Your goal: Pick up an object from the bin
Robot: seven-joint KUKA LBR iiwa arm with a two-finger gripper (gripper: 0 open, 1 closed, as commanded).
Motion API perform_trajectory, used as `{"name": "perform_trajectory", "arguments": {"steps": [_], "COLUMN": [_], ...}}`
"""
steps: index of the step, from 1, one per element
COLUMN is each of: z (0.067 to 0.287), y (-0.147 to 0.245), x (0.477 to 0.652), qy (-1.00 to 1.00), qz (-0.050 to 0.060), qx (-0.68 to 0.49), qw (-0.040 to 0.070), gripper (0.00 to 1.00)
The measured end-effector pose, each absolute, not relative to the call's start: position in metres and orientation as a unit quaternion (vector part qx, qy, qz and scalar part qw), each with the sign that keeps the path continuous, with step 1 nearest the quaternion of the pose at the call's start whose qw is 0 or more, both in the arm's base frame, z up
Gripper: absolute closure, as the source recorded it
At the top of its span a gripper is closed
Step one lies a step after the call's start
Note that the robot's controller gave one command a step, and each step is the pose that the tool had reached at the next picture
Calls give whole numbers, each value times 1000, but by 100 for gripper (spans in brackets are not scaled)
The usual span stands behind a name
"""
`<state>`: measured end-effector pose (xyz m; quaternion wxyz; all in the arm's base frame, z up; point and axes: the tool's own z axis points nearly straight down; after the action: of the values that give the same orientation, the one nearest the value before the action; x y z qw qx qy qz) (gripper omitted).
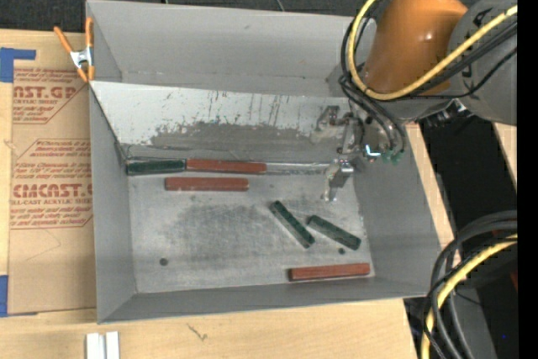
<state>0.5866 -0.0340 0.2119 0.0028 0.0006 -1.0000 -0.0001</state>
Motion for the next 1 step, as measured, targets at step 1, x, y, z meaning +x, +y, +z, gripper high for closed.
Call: {"name": "perform_trajectory", "arguments": {"steps": [1], "z": [217], "y": [-34], "x": [588], "qy": [-1000], "qz": [0], "qx": [1], "qw": [-1], "gripper": [0]}}
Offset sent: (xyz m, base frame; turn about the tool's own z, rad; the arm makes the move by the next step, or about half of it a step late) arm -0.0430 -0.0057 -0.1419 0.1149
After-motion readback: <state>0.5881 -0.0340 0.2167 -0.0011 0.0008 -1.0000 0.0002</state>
